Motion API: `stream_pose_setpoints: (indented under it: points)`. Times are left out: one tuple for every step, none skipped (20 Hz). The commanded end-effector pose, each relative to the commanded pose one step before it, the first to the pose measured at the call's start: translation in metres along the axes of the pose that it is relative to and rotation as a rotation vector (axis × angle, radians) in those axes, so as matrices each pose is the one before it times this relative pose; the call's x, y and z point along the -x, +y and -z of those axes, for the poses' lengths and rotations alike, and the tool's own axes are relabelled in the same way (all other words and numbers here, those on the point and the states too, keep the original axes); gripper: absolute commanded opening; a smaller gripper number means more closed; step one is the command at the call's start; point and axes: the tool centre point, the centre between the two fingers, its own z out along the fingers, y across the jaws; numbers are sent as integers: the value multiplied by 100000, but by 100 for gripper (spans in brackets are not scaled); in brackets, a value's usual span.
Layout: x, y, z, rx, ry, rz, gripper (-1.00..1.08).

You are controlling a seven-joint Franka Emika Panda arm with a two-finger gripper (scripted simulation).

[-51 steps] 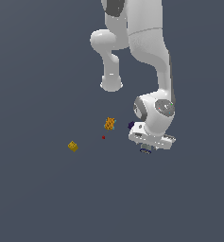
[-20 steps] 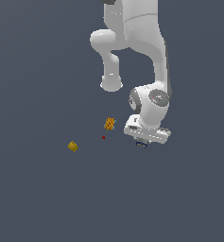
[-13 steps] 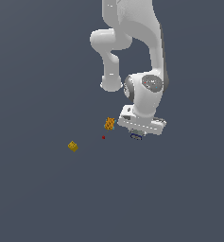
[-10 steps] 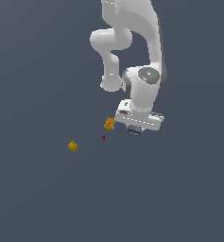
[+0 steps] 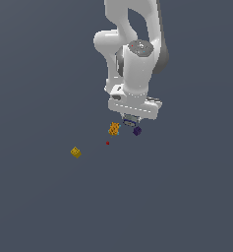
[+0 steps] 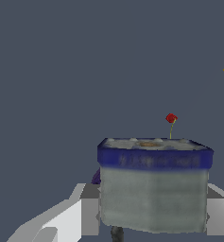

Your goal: Pick up a designated object from a clutter of objects.

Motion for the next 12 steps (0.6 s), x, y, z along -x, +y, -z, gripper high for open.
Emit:
stream_pose_setpoints:
  points:
    - [440,1395,1847,-124,-13,15,-100]
    - [160,570,745,-64,-27,0,-100]
    - [166,564,755,0,0,0,-100]
    - [161,586,767,-64,-27,-1,-100]
    - [168,582,780,0,0,0,-100]
    - [170,593,795,0,0,0,-100]
    - [164,624,811,-63,-27,-7,-100]
    - [173,621,833,0,0,0,-100]
    - [176,639,856,0,0,0,-100]
    - [177,653,875,0,0,0,-100]
    - [172,644,863,0,0,0,-100]
    - [166,632,847,0,0,0,-100]
